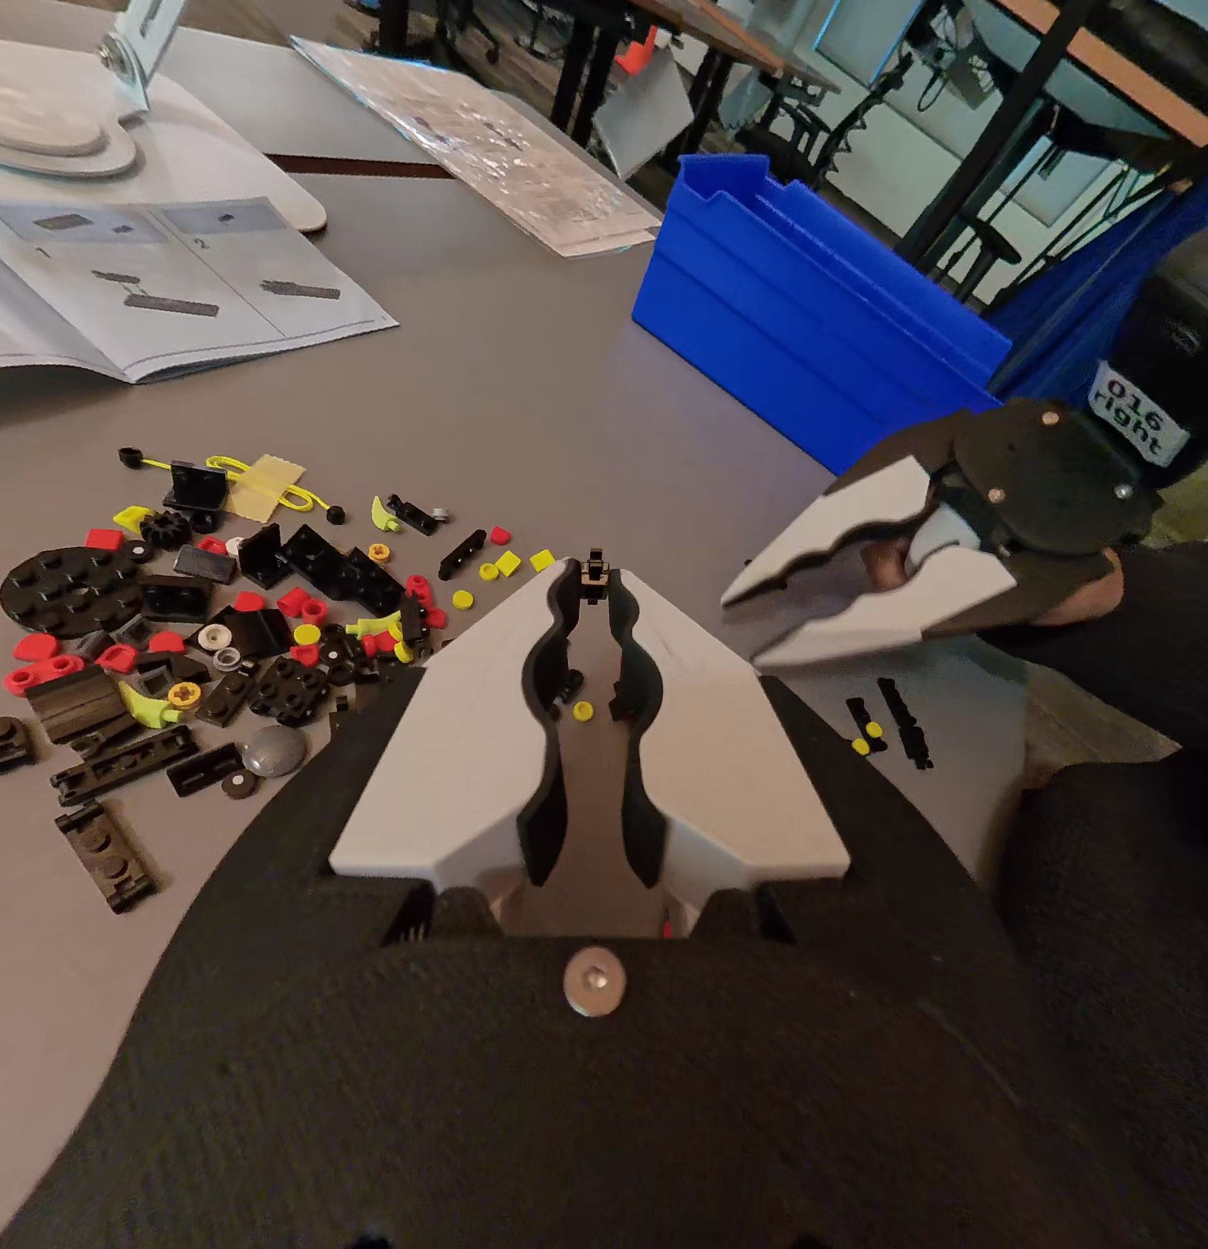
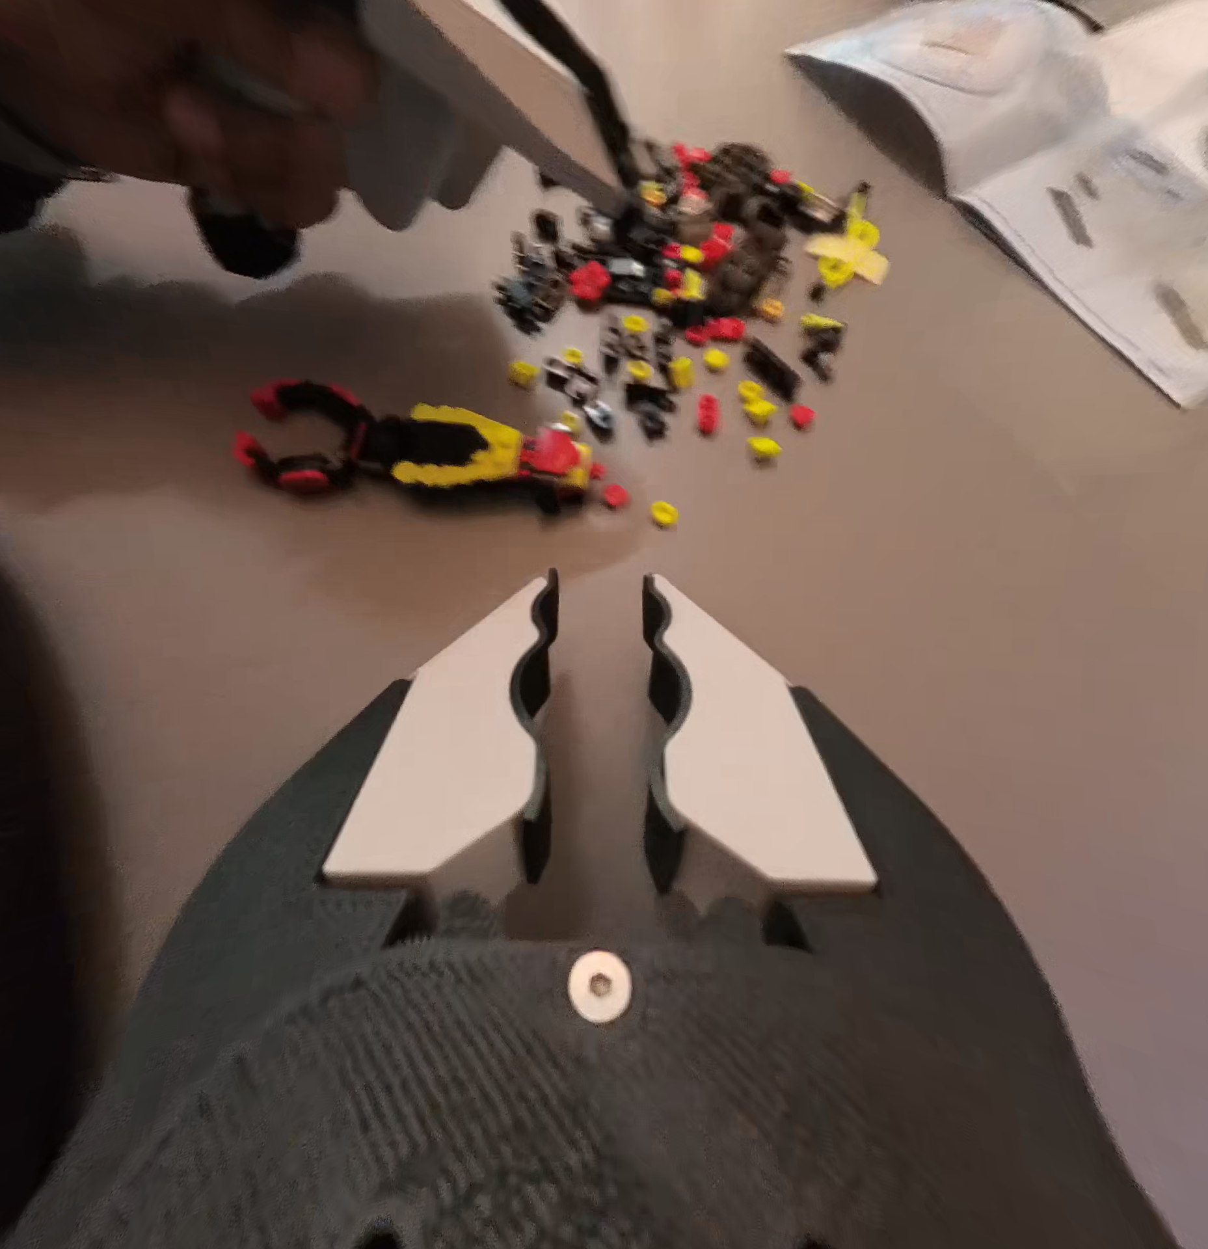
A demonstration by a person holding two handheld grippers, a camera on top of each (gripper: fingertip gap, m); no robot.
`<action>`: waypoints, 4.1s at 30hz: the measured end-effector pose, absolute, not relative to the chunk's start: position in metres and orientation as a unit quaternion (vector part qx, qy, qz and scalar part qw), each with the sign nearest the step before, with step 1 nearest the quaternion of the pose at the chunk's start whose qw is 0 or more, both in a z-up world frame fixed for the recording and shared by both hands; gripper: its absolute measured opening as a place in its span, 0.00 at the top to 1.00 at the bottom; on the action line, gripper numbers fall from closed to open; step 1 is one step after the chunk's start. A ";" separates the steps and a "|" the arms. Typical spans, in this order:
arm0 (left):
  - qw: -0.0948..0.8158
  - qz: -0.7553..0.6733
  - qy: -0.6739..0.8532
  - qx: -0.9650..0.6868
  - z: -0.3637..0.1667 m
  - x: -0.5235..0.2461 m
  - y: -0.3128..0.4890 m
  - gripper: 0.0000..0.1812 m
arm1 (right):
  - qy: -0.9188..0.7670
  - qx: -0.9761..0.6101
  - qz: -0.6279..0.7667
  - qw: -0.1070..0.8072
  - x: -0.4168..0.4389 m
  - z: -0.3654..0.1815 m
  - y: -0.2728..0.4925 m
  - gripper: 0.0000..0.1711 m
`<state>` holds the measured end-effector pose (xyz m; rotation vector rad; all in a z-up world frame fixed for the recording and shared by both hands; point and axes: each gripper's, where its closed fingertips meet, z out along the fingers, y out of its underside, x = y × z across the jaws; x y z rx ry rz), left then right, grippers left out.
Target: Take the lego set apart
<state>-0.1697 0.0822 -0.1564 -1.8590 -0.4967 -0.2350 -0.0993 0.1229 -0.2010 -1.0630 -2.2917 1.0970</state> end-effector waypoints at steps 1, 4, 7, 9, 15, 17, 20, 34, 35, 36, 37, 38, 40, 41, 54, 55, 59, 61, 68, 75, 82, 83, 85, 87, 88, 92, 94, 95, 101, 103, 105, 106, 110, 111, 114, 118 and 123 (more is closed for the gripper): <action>0.567 -0.100 -0.212 -0.790 -0.156 -0.170 0.082 0.97 | -0.824 -0.360 0.398 0.181 -0.098 -0.201 0.108 0.85; 0.572 -0.105 -0.215 -0.785 -0.154 -0.171 0.081 0.97 | -0.855 -0.284 0.387 0.197 -0.102 -0.201 0.077 0.81; 0.575 -0.114 -0.214 -0.781 -0.151 -0.170 0.081 0.97 | -0.867 -0.226 0.366 0.250 -0.118 -0.198 0.066 0.80; 0.580 -0.116 -0.207 -0.779 -0.148 -0.169 0.080 0.97 | -0.873 -0.227 0.360 0.239 -0.122 -0.201 0.064 0.80; 0.587 -0.120 -0.213 -0.772 -0.144 -0.173 0.076 0.97 | -0.868 -0.301 0.394 0.011 -0.074 -0.205 0.058 0.87; 0.587 -0.124 -0.216 -0.771 -0.144 -0.173 0.076 0.97 | -0.856 -0.319 0.407 -0.015 -0.069 -0.198 0.063 0.83; 0.589 -0.124 -0.220 -0.768 -0.143 -0.175 0.075 0.97 | -0.827 -0.349 0.437 0.054 -0.096 -0.182 0.086 0.86; 0.683 0.050 -0.254 -0.683 -0.093 -0.221 0.040 0.97 | -0.858 -0.361 0.333 0.153 -0.188 -0.224 0.110 0.90; 0.683 0.060 -0.248 -0.684 -0.092 -0.220 0.040 0.97 | -0.856 -0.366 0.334 0.145 -0.192 -0.222 0.111 0.91; 0.683 0.066 -0.245 -0.685 -0.091 -0.220 0.039 0.97 | -0.853 -0.366 0.346 0.135 -0.191 -0.217 0.110 0.91; 0.685 0.068 -0.246 -0.682 -0.090 -0.220 0.038 0.97 | -0.852 -0.355 0.366 0.123 -0.186 -0.210 0.107 0.91; 0.688 0.063 -0.249 -0.679 -0.089 -0.221 0.037 0.97 | -0.852 -0.334 0.386 0.113 -0.177 -0.204 0.104 0.91; 0.694 0.045 -0.257 -0.672 -0.088 -0.221 0.037 0.97 | -0.862 -0.286 0.404 0.113 -0.157 -0.198 0.102 0.89; 0.694 0.035 -0.259 -0.670 -0.089 -0.221 0.038 0.97 | -0.866 -0.263 0.407 0.123 -0.148 -0.198 0.102 0.89; 0.684 0.048 -0.213 -0.696 -0.095 -0.206 0.050 0.97 | -0.909 -0.144 0.329 0.214 -0.213 -0.224 0.084 1.00; 0.683 0.054 -0.208 -0.698 -0.095 -0.206 0.050 0.97 | -0.914 -0.149 0.314 0.211 -0.220 -0.223 0.087 1.00; 0.683 0.061 -0.195 -0.701 -0.094 -0.203 0.051 0.97 | -0.913 -0.113 0.371 0.128 -0.190 -0.204 0.068 1.00; 0.687 0.053 -0.199 -0.697 -0.092 -0.204 0.051 0.97 | -0.913 -0.071 0.391 0.091 -0.162 -0.202 0.060 1.00; 0.694 0.031 -0.226 -0.683 -0.092 -0.210 0.046 0.97 | -0.921 -0.019 0.376 0.100 -0.164 -0.224 0.038 1.00; 0.695 0.036 -0.230 -0.681 -0.091 -0.213 0.044 0.97 | -0.907 -0.110 0.383 0.132 -0.212 -0.206 0.052 1.00; 0.702 0.002 -0.248 -0.667 -0.091 -0.215 0.043 0.97 | -0.932 -0.060 0.355 0.048 -0.141 -0.218 0.078 1.00; 0.701 -0.001 -0.251 -0.667 -0.092 -0.215 0.044 0.97 | -0.933 -0.059 0.351 0.045 -0.140 -0.223 0.078 1.00; 0.699 -0.001 -0.255 -0.668 -0.094 -0.216 0.044 0.97 | -0.928 -0.064 0.365 0.049 -0.147 -0.224 0.072 1.00; 0.697 0.005 -0.257 -0.669 -0.095 -0.218 0.043 0.97 | -0.922 -0.080 0.367 0.090 -0.172 -0.225 0.068 1.00; 0.696 0.009 -0.258 -0.670 -0.096 -0.219 0.042 0.97 | -0.918 -0.097 0.363 0.129 -0.192 -0.225 0.068 1.00; 0.693 0.007 -0.261 -0.672 -0.098 -0.220 0.042 0.97 | -0.909 -0.130 0.347 0.193 -0.224 -0.217 0.077 1.00; 0.694 -0.001 -0.260 -0.671 -0.098 -0.218 0.043 0.97 | -0.903 -0.123 0.379 0.161 -0.206 -0.204 0.076 1.00; 0.695 -0.005 -0.260 -0.670 -0.097 -0.217 0.043 0.97 | -0.903 -0.116 0.389 0.139 -0.193 -0.200 0.078 1.00; 0.695 -0.041 -0.269 -0.666 -0.100 -0.214 0.048 0.97 | -0.927 -0.096 0.362 0.034 -0.140 -0.220 0.096 1.00; 0.692 -0.038 -0.271 -0.668 -0.102 -0.215 0.048 0.97 | -0.925 -0.102 0.360 0.063 -0.153 -0.225 0.094 1.00; 0.690 -0.028 -0.270 -0.671 -0.102 -0.216 0.047 0.97 | -0.918 -0.129 0.348 0.137 -0.185 -0.224 0.097 1.00; 0.689 -0.024 -0.269 -0.673 -0.103 -0.216 0.047 0.97 | -0.916 -0.139 0.337 0.170 -0.199 -0.224 0.101 1.00; 0.687 -0.019 -0.266 -0.676 -0.104 -0.216 0.047 0.97 | -0.916 -0.124 0.362 0.123 -0.185 -0.216 0.097 1.00; 0.687 -0.023 -0.266 -0.676 -0.104 -0.215 0.048 0.97 | -0.916 -0.112 0.374 0.091 -0.171 -0.214 0.095 1.00; 0.687 -0.035 -0.266 -0.676 -0.105 -0.213 0.050 0.97 | -0.917 -0.092 0.387 0.024 -0.142 -0.215 0.088 1.00; 0.685 -0.042 -0.266 -0.677 -0.106 -0.212 0.052 0.97 | -0.918 -0.097 0.382 0.038 -0.152 -0.223 0.079 1.00; 0.686 -0.032 -0.268 -0.676 -0.105 -0.214 0.049 0.97 | -0.905 -0.124 0.397 0.093 -0.180 -0.214 0.070 1.00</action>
